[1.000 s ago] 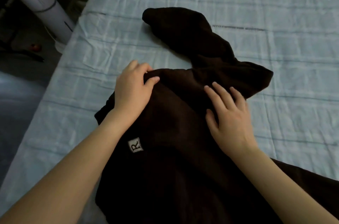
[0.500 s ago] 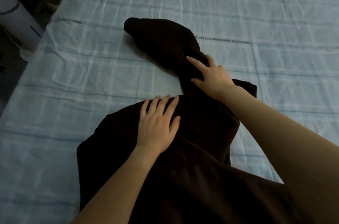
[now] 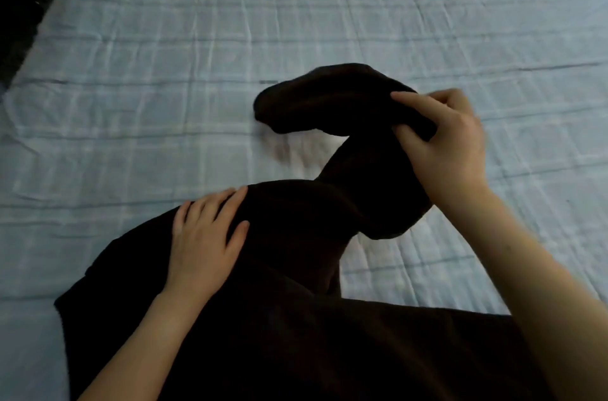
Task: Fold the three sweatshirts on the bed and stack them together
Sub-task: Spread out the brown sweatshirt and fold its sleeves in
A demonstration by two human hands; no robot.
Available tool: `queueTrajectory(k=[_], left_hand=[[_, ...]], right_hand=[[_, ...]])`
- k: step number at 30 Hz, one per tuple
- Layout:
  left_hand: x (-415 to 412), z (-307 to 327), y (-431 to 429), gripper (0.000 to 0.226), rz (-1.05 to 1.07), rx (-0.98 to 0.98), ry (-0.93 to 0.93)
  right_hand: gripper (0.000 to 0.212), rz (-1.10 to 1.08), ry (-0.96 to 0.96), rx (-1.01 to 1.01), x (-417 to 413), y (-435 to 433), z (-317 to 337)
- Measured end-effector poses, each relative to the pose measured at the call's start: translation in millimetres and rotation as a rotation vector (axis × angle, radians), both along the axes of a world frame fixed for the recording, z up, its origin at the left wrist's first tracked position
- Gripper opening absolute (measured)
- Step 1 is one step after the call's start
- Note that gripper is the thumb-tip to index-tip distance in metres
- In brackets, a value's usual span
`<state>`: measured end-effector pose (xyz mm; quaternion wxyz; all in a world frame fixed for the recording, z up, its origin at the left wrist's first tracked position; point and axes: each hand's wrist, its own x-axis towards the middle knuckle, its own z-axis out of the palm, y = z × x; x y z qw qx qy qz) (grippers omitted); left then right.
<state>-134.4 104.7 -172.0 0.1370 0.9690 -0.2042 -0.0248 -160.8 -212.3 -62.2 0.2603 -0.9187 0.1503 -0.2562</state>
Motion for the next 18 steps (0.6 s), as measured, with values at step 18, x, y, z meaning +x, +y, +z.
queueTrajectory(k=[18], left_hand=[[-95, 59, -199, 0.062, -0.578, -0.035, -0.132]], right_hand=[[0.051, 0.033, 0.260, 0.134, -163, -119, -78]])
